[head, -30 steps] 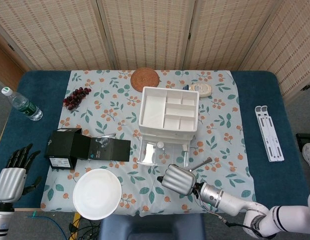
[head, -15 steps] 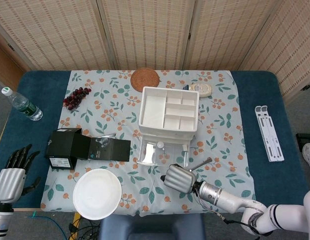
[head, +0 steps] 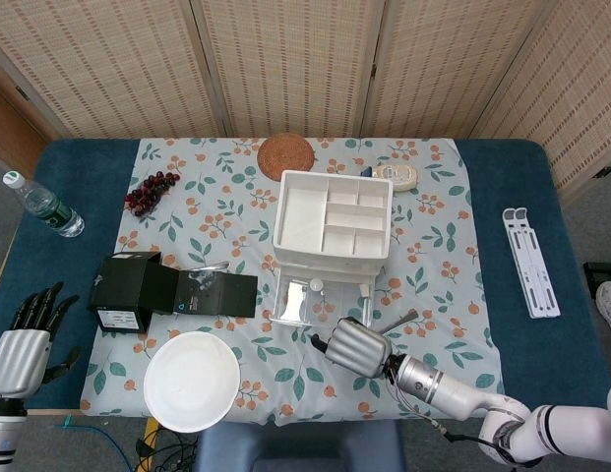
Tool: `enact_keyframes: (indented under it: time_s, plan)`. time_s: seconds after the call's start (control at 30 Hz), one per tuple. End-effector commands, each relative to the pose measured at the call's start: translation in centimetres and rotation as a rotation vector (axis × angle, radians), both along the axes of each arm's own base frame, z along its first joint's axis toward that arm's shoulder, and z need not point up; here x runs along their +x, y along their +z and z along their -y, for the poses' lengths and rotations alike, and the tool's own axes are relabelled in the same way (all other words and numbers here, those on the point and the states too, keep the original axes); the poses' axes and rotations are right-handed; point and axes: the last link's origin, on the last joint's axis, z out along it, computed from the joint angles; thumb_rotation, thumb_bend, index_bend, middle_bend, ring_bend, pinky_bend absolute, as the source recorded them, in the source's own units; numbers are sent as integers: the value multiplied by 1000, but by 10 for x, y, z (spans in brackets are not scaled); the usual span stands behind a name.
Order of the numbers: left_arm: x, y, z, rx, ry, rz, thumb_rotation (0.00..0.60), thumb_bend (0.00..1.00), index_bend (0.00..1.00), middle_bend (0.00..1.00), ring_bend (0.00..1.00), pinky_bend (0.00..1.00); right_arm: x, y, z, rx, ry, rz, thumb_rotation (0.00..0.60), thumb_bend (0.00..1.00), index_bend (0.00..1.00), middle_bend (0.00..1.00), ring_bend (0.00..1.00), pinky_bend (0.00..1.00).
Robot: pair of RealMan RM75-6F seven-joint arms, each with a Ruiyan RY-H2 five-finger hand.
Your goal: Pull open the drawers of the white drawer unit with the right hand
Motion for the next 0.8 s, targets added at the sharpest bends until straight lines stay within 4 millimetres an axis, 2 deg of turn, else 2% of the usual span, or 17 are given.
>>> enact_keyframes:
  time_s: [0.03, 0.2, 0.3, 0.4, 0.53, 0.6, 0.7, 0.8]
  plan:
    - [0, 0, -1, 1, -2, -1, 600, 296, 145, 1, 43, 72, 2, 28, 2, -73, -25, 106, 600, 395, 255, 951, 1000, 1000]
    - [-1, 0, -4, 1, -1, -3, 600, 296, 145, 1, 43, 72, -13, 71, -3, -169, -162, 242, 600, 395, 255, 918, 995, 1000]
    - [-1, -2, -6, 0, 0, -1, 600, 296, 145, 1, 43, 72, -29, 93, -11, -238, -247, 292, 600, 395, 261, 874, 950, 1000]
    - [0, -3, -9, -1, -4, 0, 600, 296, 145, 1, 43, 72, -48, 110, -20, -309, -346, 345, 600, 395, 269, 809, 879, 1000]
    - [1, -5, -12, -5, -11, 0, 600, 296, 145, 1, 43, 72, -76, 124, -32, -373, -507, 416, 600, 395, 270, 647, 725, 970]
    - [2, -6, -13, -7, -14, 0, 600, 296, 145, 1, 43, 72, -93, 128, -40, -371, -622, 437, 600, 395, 269, 533, 602, 851]
    - [4, -7, -13, -8, -20, -2, 600, 296, 145, 1, 43, 72, -111, 135, -50, -344, -757, 460, 600, 397, 166, 327, 347, 549]
    - [6, -8, -12, -4, -27, 0, 600, 296, 145, 1, 43, 72, -125, 140, -59, -341, -808, 476, 600, 397, 93, 213, 205, 378]
